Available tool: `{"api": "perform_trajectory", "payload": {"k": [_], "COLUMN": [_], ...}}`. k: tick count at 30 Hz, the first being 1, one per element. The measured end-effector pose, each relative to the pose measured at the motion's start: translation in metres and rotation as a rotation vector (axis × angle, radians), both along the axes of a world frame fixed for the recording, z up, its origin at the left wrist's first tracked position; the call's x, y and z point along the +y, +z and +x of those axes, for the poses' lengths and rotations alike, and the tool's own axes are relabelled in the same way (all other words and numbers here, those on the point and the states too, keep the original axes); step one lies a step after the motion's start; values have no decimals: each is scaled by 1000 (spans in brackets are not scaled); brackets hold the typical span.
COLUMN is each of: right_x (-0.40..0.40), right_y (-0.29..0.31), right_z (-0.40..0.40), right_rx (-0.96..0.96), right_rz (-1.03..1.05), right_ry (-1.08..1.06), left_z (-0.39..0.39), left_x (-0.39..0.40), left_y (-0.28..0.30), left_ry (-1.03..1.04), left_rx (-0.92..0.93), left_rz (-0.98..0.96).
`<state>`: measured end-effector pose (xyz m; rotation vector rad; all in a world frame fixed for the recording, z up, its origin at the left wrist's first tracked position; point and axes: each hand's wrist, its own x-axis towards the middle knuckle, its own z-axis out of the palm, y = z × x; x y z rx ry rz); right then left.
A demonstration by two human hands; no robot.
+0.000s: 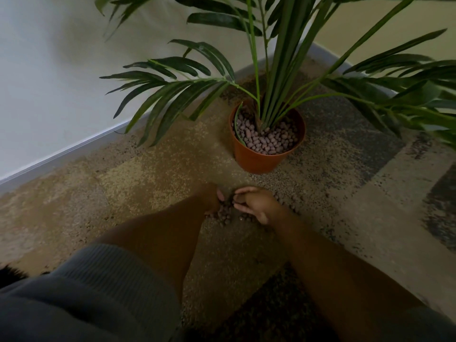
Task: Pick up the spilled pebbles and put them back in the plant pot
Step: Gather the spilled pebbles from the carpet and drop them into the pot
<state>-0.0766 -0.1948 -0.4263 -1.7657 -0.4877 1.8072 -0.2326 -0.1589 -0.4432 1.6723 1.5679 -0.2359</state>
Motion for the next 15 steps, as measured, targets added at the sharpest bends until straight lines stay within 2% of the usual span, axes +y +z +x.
{"api": "perform_trajectory", "payload": {"k": [4, 6, 8, 12, 15], "right_x": [-6, -10, -12, -13, -7], "right_y": [4, 6, 8, 21, 39], "right_z": [7, 9, 11, 12, 7], "right_rx": [185, 275, 393, 552, 567], "right_rz": [-8, -8, -7, 16, 41], "right_ry": [-130, -187, -263, -392, -419], "left_z": [2, 4, 6, 13, 14], "left_x": [-2, -3, -1, 1, 1], "left_y": [9, 15, 16, 35, 56], "left_ry": [55, 157, 374, 917, 1079], "left_rx": [-13, -77, -221, -709, -924], "left_rz": [-3, -46, -165, -458, -588]}}
